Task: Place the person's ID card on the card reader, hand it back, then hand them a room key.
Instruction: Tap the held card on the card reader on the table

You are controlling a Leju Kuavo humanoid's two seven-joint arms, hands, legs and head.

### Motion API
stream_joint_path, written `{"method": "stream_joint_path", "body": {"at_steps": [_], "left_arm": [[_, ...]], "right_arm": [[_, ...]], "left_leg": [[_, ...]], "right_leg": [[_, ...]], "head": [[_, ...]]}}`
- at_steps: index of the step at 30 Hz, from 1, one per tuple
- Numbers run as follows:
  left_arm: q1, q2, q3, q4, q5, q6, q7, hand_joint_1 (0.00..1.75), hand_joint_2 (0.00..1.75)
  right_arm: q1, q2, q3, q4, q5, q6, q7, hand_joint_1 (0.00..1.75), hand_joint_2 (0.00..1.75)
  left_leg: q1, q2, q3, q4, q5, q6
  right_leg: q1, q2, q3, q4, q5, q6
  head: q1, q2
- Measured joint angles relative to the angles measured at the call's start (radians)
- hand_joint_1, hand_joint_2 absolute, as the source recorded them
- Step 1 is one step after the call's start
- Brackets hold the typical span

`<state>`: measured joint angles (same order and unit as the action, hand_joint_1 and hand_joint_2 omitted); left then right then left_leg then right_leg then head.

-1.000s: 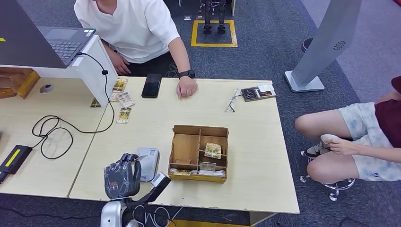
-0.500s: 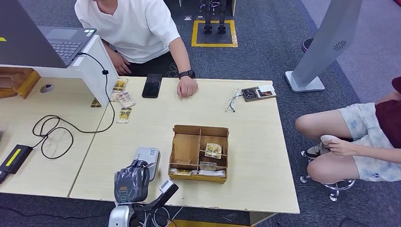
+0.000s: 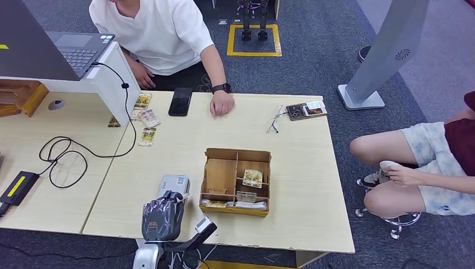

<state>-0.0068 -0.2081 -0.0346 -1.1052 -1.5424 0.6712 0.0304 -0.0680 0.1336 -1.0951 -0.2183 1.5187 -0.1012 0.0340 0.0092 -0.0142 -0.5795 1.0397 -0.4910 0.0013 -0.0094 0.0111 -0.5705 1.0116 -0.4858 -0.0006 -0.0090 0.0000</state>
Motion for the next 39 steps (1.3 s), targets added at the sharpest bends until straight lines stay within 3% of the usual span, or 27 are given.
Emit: {"method": "stream_joint_path", "body": {"at_steps": [21,39], "left_arm": [[-0.088,0.055,-0.143,0.236,0.051,0.000,0.035,1.75,1.75],[-0.098,0.068,-0.171,0.260,0.089,0.001,0.036,1.75,1.75]], "right_arm": [[0.001,-0.009,0.000,0.001,0.002,0.007,-0.003,0.00,1.75],[0.001,-0.012,0.000,0.002,0.001,0.006,-0.003,0.00,1.75]], "left_leg": [[0.000,-0.001,0.004,0.000,0.000,0.000],[0.000,-0.001,0.006,0.000,0.000,0.000]], "right_leg": [[0.000,-0.001,0.005,0.000,0.000,0.000],[0.000,-0.002,0.008,0.000,0.000,0.000]], "head": [[0.000,0.000],[0.000,0.000]]}}
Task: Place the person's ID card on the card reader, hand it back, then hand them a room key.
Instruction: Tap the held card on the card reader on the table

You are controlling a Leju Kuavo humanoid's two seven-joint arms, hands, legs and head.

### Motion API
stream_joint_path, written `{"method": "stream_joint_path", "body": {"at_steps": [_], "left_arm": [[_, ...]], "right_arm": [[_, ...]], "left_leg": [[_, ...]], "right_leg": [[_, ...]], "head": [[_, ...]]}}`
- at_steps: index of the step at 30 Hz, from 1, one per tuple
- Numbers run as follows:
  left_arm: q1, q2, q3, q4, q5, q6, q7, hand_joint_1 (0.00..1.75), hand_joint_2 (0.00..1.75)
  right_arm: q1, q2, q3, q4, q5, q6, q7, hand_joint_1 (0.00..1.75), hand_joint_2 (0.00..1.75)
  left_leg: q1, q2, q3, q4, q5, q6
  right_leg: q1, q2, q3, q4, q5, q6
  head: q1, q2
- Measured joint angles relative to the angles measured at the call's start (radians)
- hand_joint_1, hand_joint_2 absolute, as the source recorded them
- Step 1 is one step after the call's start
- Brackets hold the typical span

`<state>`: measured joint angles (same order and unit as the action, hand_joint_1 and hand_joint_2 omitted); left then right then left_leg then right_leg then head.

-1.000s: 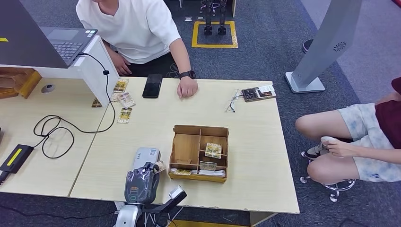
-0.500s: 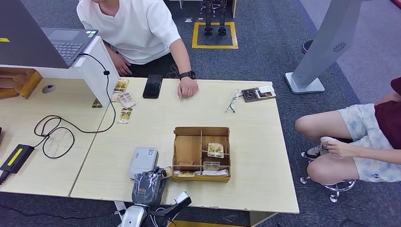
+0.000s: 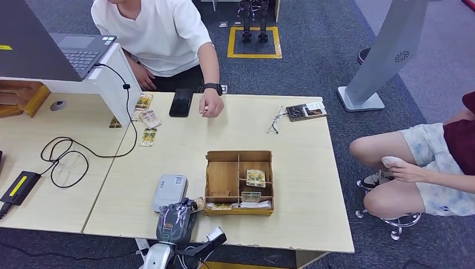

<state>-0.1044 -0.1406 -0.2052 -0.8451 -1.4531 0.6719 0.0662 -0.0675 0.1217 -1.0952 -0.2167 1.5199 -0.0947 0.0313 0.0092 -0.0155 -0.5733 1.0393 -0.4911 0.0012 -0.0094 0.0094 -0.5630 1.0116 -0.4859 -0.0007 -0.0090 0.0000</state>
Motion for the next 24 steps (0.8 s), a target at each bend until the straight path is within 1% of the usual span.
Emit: {"method": "stream_joint_path", "body": {"at_steps": [4,9,15,18,20,24], "left_arm": [[0.029,-0.003,0.014,-0.075,0.000,0.001,-0.040,1.75,1.75],[0.094,-0.034,0.072,-0.239,0.003,0.001,-0.132,1.75,1.75],[0.135,-0.107,0.173,-0.433,0.052,0.001,-0.304,1.75,1.75],[0.147,-0.122,0.218,-0.507,0.100,0.001,-0.371,1.75,1.75],[0.153,-0.125,0.237,-0.548,0.138,0.001,-0.390,1.75,1.75],[0.160,-0.127,0.254,-0.600,0.168,0.001,-0.397,1.75,1.75]], "right_arm": [[0.000,0.000,0.000,0.000,-0.001,-0.002,0.002,0.00,1.75],[0.003,0.000,0.000,0.000,-0.001,-0.005,0.003,0.00,1.75],[0.004,0.000,0.000,0.000,-0.001,-0.008,0.003,0.00,1.75],[0.004,0.000,0.000,0.000,-0.001,-0.009,0.005,0.00,1.75],[0.004,0.000,0.000,0.000,-0.001,-0.009,0.006,0.00,1.75],[0.004,0.000,0.000,0.000,-0.001,-0.010,0.008,0.00,1.75]], "left_leg": [[0.000,0.000,0.000,0.000,0.000,0.000],[0.000,0.000,-0.003,0.000,0.000,0.000],[0.000,0.001,-0.005,0.000,0.000,0.000],[0.000,0.001,-0.005,0.000,0.000,0.000],[0.000,0.001,-0.005,0.000,0.000,0.000],[0.000,0.001,-0.005,0.000,0.000,0.000]], "right_leg": [[0.000,0.000,-0.001,0.000,0.000,0.000],[0.000,0.001,-0.004,0.000,0.000,0.000],[0.000,0.001,-0.006,0.000,0.000,0.000],[0.000,0.001,-0.006,0.000,0.000,0.000],[0.000,0.001,-0.007,0.000,0.000,0.000],[0.000,0.001,-0.007,0.000,0.000,0.000]], "head": [[0.000,0.000],[0.000,0.000],[0.001,0.000],[0.001,0.000],[0.000,0.000],[0.000,0.000]]}}
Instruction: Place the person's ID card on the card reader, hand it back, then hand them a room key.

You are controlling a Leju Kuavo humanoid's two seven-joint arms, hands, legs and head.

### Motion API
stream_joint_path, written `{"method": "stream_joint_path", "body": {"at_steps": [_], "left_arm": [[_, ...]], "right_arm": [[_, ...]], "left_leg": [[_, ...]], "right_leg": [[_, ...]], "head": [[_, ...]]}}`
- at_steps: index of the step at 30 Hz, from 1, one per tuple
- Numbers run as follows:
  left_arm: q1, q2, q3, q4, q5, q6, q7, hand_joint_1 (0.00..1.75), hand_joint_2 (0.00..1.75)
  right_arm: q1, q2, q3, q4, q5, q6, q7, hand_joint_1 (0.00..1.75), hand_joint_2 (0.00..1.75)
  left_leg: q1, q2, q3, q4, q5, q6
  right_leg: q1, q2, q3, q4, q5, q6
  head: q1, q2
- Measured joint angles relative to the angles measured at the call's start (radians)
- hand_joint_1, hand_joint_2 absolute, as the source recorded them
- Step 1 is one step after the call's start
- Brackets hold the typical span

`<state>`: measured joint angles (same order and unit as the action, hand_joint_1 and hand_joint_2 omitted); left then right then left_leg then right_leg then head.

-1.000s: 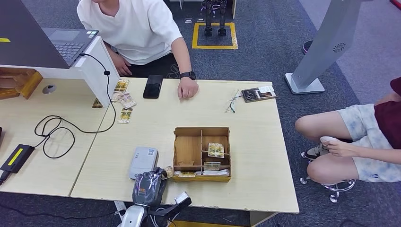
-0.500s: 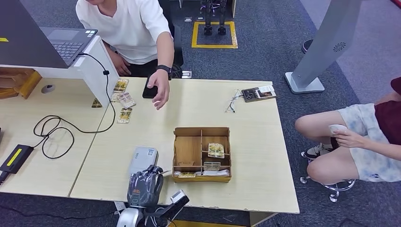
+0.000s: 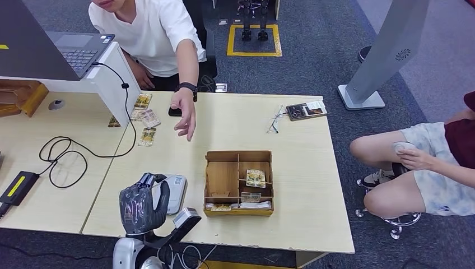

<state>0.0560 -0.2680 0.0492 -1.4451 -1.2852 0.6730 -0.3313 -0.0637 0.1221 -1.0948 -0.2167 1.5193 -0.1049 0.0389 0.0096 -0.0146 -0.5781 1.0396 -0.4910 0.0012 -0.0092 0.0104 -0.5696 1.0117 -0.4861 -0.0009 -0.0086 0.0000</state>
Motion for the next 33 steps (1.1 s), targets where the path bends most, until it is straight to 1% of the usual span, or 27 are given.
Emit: {"method": "stream_joint_path", "body": {"at_steps": [9,18,25,33], "left_arm": [[0.007,-0.003,0.026,-0.039,0.001,0.000,-0.002,1.75,1.75],[0.004,-0.006,0.068,-0.029,-0.045,0.000,0.035,1.75,1.75],[-0.074,-0.004,0.118,0.045,-0.116,-0.001,0.086,1.75,1.75],[-0.199,0.004,0.122,0.164,-0.133,-0.001,0.216,1.75,1.75]], "right_arm": [[0.000,0.000,0.000,0.000,0.001,0.000,0.002,0.00,1.75],[-0.001,0.000,0.008,0.000,0.010,0.000,0.003,0.00,1.75],[-0.005,0.000,0.024,0.000,0.022,0.001,0.003,0.00,1.75],[-0.007,0.000,0.043,0.000,0.038,0.001,-0.002,0.00,1.75]], "left_leg": [[0.000,0.000,0.000,0.000,0.000,0.000],[0.000,0.000,0.000,0.000,0.000,0.000],[0.000,0.000,0.000,0.000,0.000,0.000],[0.000,0.000,-0.001,0.000,0.000,0.000]], "right_leg": [[0.000,0.000,0.000,0.000,0.000,0.000],[0.000,0.000,-0.001,0.000,0.000,0.000],[0.000,0.001,-0.001,0.000,0.000,0.000],[0.000,0.000,-0.001,0.000,0.000,0.000]], "head": [[0.000,0.000],[0.000,0.000],[0.000,0.000],[0.000,0.000]]}}
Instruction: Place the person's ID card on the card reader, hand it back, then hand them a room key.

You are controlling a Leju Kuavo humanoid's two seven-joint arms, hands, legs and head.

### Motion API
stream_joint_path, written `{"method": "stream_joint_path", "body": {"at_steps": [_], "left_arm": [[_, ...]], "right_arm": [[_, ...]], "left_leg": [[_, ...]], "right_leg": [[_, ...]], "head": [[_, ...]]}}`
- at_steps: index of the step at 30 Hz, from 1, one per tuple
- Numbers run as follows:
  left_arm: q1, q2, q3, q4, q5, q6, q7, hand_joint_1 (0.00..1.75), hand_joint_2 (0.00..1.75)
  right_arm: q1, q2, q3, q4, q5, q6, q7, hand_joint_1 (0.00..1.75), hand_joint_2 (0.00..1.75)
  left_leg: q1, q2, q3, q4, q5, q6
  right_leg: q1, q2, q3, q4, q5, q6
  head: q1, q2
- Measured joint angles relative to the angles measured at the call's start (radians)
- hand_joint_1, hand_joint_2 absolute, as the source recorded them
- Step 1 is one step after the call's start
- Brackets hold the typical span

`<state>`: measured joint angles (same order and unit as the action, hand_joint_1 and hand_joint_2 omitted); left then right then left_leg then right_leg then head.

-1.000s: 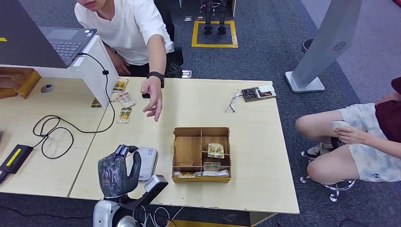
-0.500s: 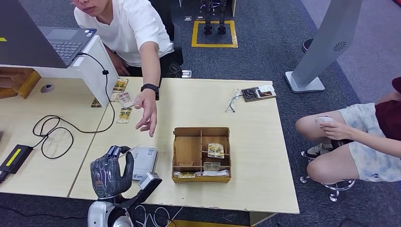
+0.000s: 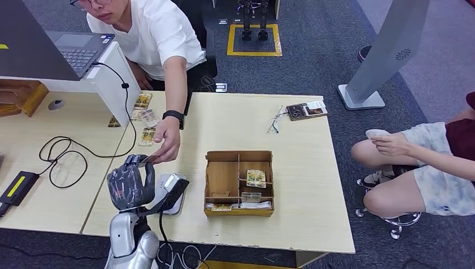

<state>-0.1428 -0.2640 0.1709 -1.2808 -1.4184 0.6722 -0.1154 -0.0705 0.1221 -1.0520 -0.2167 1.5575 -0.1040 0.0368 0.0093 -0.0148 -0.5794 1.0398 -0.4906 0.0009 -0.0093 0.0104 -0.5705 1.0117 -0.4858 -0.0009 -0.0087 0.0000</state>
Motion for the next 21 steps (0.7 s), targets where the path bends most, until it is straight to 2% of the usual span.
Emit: {"method": "stream_joint_path", "body": {"at_steps": [9,10,14,17,18,21], "left_arm": [[-0.081,0.003,0.000,0.086,0.022,0.000,0.030,1.75,1.75],[-0.085,0.003,0.000,0.090,0.025,0.000,0.029,1.71,1.75],[-0.100,-0.003,0.000,0.108,0.063,0.000,-0.003,0.51,1.75],[-0.105,-0.014,0.000,0.116,0.085,0.000,-0.037,0.09,1.75],[-0.106,-0.018,0.000,0.117,0.088,0.000,-0.044,0.00,1.75],[-0.108,-0.025,0.000,0.122,0.099,0.000,-0.069,0.00,1.75]], "right_arm": [[-0.003,0.000,0.008,0.001,0.000,-0.001,-0.003,0.00,1.75],[-0.003,0.000,0.008,0.002,0.001,-0.001,-0.003,0.00,1.75],[-0.004,0.000,0.010,0.003,0.001,-0.005,-0.003,0.00,1.75],[-0.004,0.000,0.012,0.004,0.001,-0.008,-0.003,0.00,1.75],[-0.004,0.000,0.013,0.004,0.002,-0.009,-0.003,0.00,1.75],[-0.005,0.000,0.017,0.005,0.004,-0.011,-0.003,0.00,1.75]], "left_leg": [[0.000,0.000,0.000,0.000,0.000,0.000],[0.000,0.000,0.000,0.000,0.000,0.000],[0.000,0.000,-0.001,0.000,0.000,0.000],[0.000,0.000,-0.001,0.000,0.000,0.000],[0.000,0.000,-0.001,0.000,0.000,0.000],[0.000,0.000,-0.001,0.000,0.000,0.000]], "right_leg": [[0.000,0.001,0.000,0.000,0.000,0.000],[0.000,0.001,-0.001,0.000,0.000,0.000],[0.000,0.001,-0.001,0.000,0.000,0.000],[0.000,0.001,-0.001,0.000,0.000,0.000],[0.000,0.001,-0.001,0.000,0.000,0.000],[0.000,0.001,-0.001,0.000,0.000,0.000]], "head": [[0.000,0.000],[0.000,0.000],[0.000,0.000],[0.000,0.000],[0.000,0.000],[0.000,0.000]]}}
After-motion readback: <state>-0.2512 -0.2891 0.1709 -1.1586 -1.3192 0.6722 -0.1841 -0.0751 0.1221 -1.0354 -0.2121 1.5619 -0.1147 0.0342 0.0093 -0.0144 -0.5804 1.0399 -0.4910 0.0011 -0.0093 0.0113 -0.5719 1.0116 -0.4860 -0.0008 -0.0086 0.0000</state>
